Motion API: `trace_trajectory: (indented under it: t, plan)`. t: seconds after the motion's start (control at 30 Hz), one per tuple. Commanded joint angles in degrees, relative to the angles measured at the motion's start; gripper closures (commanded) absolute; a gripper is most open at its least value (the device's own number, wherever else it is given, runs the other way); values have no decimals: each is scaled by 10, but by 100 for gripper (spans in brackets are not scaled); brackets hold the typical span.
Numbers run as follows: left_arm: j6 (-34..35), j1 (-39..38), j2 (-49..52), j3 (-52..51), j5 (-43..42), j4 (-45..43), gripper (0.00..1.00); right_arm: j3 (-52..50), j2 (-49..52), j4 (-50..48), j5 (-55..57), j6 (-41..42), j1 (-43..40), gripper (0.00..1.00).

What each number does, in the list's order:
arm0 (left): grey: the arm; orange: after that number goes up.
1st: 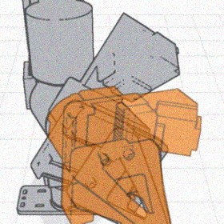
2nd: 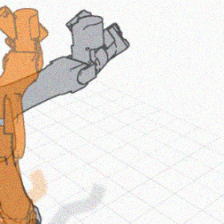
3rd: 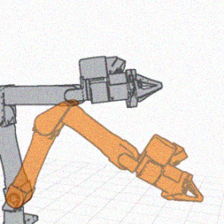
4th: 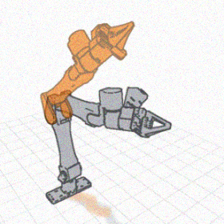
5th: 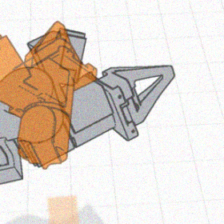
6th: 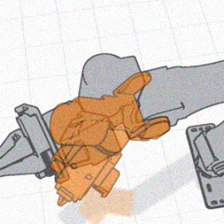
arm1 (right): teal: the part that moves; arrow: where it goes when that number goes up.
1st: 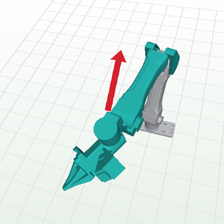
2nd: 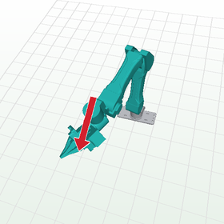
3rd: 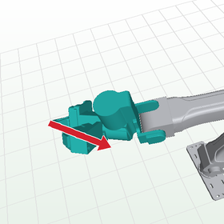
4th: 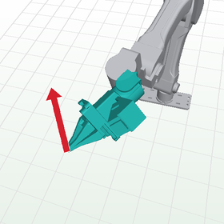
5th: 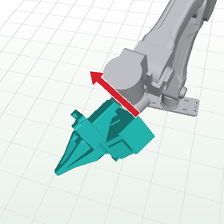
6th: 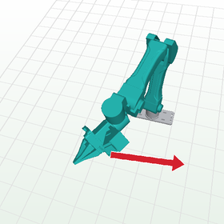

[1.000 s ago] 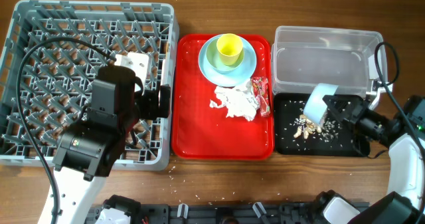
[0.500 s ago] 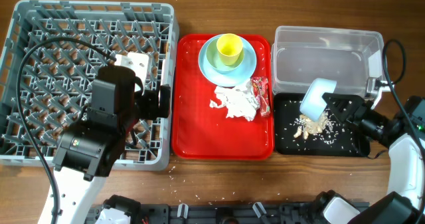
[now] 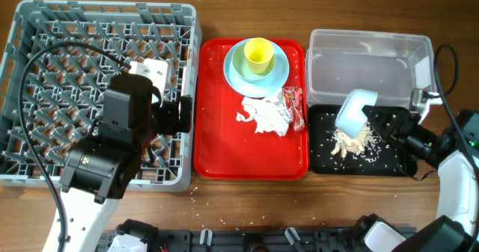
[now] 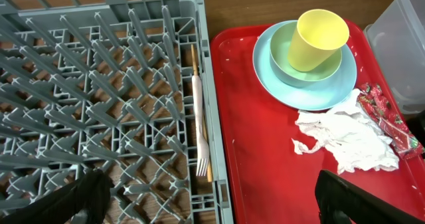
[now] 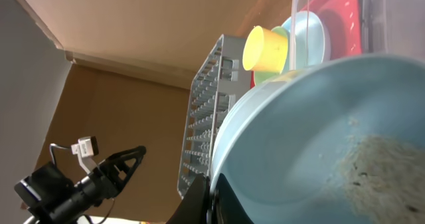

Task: Sort waste into correct bins and load items into the dishwasher rack
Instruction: 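Tilt the bowl with the right gripper to dump rice onto the black tray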

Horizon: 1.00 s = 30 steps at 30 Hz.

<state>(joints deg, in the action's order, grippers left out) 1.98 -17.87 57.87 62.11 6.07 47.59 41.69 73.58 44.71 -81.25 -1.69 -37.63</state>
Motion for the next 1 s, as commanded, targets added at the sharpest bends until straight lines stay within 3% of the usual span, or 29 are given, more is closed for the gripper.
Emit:
trace_trajectory:
  t: [0.0, 0.23, 0.97]
  plan:
    - [-3, 1, -1, 4, -7, -2, 0, 0, 2, -16, -36, 5, -2, 96]
    - [-3, 1, -1, 4, -7, -2, 0, 0, 2, 7, -63, 43, -2, 96]
    - [-3, 1, 0, 4, -7, -2, 0, 0, 1, 29, -50, 39, -2, 96]
